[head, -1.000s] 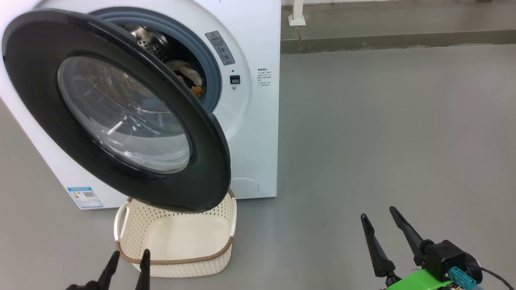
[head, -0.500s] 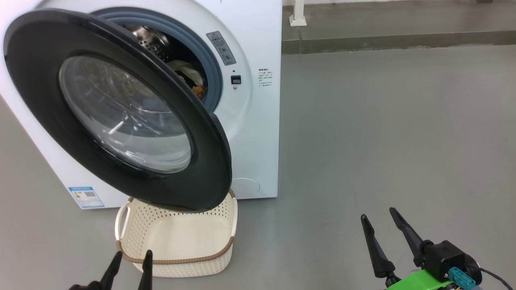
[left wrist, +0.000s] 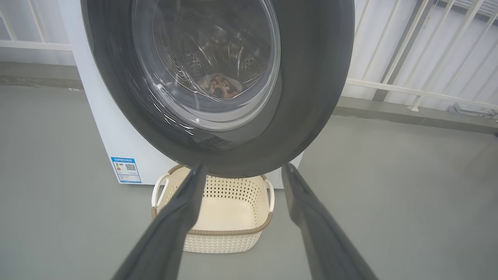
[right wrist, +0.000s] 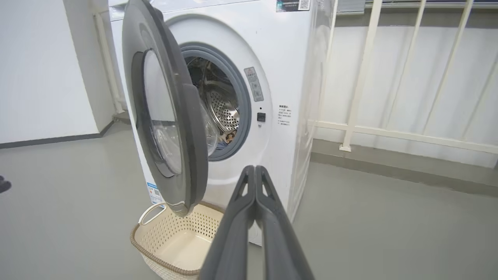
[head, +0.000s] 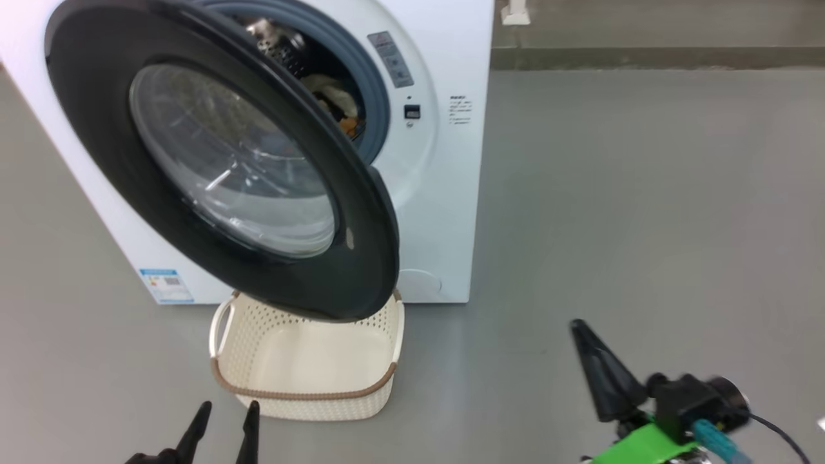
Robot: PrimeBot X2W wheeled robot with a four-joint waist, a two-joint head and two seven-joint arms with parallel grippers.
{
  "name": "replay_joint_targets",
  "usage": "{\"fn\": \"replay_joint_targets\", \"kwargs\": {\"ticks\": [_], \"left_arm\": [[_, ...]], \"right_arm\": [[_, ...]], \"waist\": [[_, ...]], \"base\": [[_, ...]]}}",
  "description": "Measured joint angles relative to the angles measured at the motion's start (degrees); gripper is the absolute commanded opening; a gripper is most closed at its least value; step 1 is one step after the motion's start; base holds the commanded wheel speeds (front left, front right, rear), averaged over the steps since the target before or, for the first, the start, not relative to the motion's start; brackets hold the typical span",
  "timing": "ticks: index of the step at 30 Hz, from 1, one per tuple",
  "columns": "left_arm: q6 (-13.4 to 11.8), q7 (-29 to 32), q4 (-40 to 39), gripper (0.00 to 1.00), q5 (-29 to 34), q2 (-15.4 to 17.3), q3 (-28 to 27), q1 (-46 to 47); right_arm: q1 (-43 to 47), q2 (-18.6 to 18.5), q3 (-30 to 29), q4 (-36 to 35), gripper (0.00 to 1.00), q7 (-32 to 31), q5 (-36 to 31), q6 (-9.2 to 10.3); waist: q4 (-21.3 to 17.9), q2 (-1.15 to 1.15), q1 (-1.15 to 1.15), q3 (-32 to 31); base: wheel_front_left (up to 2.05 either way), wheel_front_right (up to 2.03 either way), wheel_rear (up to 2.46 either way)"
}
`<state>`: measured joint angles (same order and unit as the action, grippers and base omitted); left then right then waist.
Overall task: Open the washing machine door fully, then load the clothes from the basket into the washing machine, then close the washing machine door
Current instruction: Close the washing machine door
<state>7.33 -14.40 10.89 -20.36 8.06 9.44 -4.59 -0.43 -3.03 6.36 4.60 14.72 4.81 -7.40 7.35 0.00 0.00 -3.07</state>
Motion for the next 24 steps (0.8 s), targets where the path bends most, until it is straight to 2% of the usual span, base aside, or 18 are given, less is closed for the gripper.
{"fn": "replay_joint_targets", "kwargs": {"ticks": [4, 11, 24], "left_arm": [[0.00, 0.00, 0.00, 1.00, 0.00, -0.14, 1.23, 0.40], [0.00, 0.00, -0.14, 1.00, 0.01, -1.91, 3.78, 5.94], [0.00, -0.08, -0.35, 1.00, 0.01, -4.63, 6.80, 11.31]], "right_arm": [[-3.66, -1.96, 5.78, -0.26, 0.00, 0.01, -0.91, 0.00], [-15.82, -8.78, 17.50, 1.21, 0.00, 0.01, -0.43, 0.00], [-29.03, -14.90, 28.13, 5.56, 0.00, 0.01, 3.08, 0.00]], "waist": [[1.43, 0.00, 0.00, 1.53], [4.34, 0.00, 0.00, 6.93], [10.62, 0.00, 0.00, 15.21]], "base": [[0.00, 0.00, 0.00], [0.00, 0.00, 0.00], [0.00, 0.00, 0.00]]}}
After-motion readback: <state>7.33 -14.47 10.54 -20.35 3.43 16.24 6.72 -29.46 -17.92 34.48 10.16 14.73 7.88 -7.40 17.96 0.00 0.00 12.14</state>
